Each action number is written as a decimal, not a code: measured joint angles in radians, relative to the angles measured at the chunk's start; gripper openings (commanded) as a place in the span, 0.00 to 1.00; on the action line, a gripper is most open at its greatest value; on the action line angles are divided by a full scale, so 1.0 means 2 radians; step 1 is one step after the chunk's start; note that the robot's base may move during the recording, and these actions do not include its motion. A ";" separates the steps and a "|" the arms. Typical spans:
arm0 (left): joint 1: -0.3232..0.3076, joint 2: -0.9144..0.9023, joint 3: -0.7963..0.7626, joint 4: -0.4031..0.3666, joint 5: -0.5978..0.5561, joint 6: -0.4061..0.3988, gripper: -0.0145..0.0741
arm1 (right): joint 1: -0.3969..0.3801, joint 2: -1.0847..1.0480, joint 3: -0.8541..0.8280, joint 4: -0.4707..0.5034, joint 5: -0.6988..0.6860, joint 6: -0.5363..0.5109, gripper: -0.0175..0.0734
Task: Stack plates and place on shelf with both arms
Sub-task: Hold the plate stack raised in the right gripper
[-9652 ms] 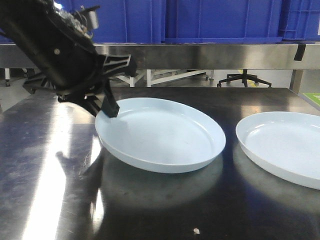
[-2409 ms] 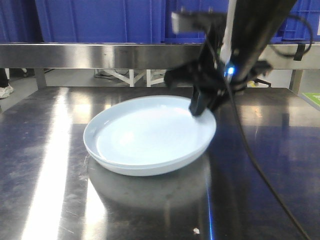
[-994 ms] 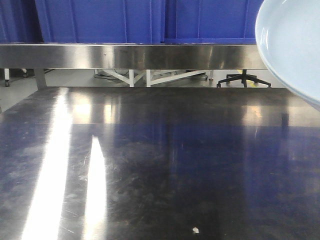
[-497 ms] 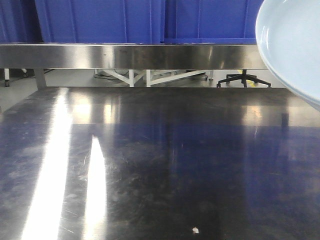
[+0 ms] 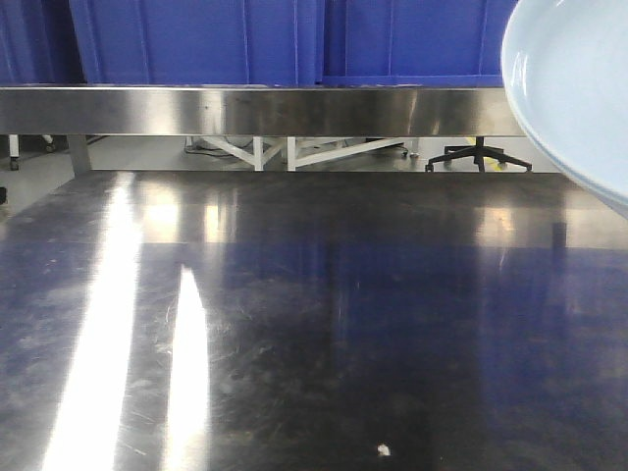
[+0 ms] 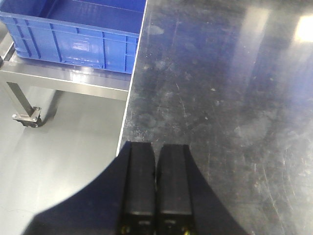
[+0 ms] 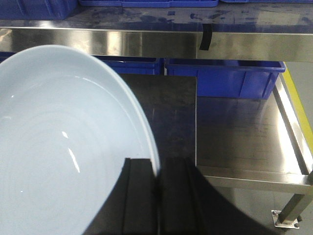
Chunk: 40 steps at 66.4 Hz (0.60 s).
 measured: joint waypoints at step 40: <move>0.000 0.000 0.000 0.000 0.000 0.000 0.26 | 0.000 0.000 0.000 0.000 0.000 0.000 0.26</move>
